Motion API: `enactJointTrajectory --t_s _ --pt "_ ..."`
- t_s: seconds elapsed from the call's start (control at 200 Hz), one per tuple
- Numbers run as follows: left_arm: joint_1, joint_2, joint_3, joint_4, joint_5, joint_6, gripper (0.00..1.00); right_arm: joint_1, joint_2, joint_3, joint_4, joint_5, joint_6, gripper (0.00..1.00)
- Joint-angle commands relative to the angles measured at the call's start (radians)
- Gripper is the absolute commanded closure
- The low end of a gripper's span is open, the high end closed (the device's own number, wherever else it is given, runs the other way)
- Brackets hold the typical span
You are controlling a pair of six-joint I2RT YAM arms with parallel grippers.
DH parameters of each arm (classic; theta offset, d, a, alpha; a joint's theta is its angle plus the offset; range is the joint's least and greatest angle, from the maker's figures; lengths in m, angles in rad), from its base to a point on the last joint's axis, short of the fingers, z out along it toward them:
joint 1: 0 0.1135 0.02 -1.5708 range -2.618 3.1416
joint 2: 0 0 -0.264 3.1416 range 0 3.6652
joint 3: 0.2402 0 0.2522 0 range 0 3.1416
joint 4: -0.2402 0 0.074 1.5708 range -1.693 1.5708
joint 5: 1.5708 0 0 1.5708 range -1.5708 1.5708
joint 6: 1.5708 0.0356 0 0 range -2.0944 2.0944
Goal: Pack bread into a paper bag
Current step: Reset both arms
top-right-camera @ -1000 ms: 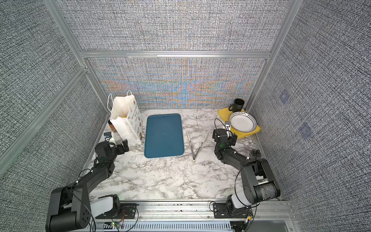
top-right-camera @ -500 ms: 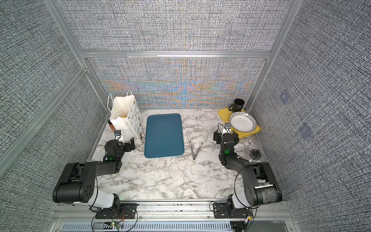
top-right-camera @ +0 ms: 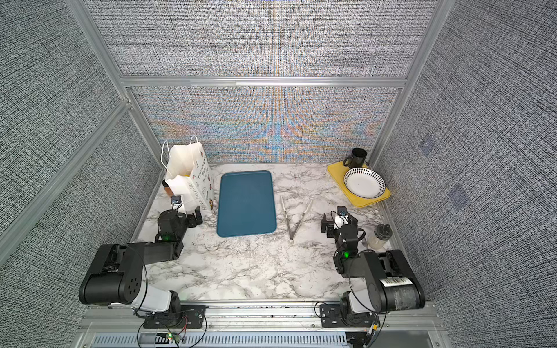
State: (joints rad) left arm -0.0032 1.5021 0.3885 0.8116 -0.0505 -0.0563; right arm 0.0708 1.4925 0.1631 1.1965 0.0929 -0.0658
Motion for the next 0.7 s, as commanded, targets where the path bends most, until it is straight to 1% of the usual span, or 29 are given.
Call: enactJointTrajectory --t_s 0.0,0.035,0.09,0.145,0.19,0.24,0.28,0.691 --pt "0.000 -0.002 0.003 0.011 -0.005 0.007 0.01 -0.017 0.038 0.032 0.124 -0.042 -0.001 0.01" --pt "0.000 -0.003 0.003 0.009 -0.003 0.007 0.01 -0.028 0.018 0.061 0.030 -0.048 0.012 0.01" --pt "-0.001 -0.002 0.004 0.009 -0.004 0.007 0.01 -0.037 0.042 0.045 0.102 -0.052 0.023 0.01" --pt "-0.001 -0.001 0.004 0.006 -0.006 0.007 0.01 -0.037 0.023 0.063 0.032 -0.051 0.023 0.01" --pt "-0.001 -0.001 0.004 0.008 -0.006 0.008 0.01 -0.038 0.035 0.052 0.078 -0.053 0.023 0.01" --pt "-0.001 0.000 0.004 0.007 -0.006 0.008 0.01 -0.039 0.025 0.066 0.033 -0.050 0.025 0.01" --pt "-0.001 -0.002 0.004 0.008 -0.005 0.008 0.01 -0.039 0.031 0.063 0.053 -0.046 0.028 0.01" --pt "-0.001 -0.002 0.004 0.007 -0.005 0.009 0.01 -0.040 0.024 0.063 0.040 -0.048 0.031 0.01"
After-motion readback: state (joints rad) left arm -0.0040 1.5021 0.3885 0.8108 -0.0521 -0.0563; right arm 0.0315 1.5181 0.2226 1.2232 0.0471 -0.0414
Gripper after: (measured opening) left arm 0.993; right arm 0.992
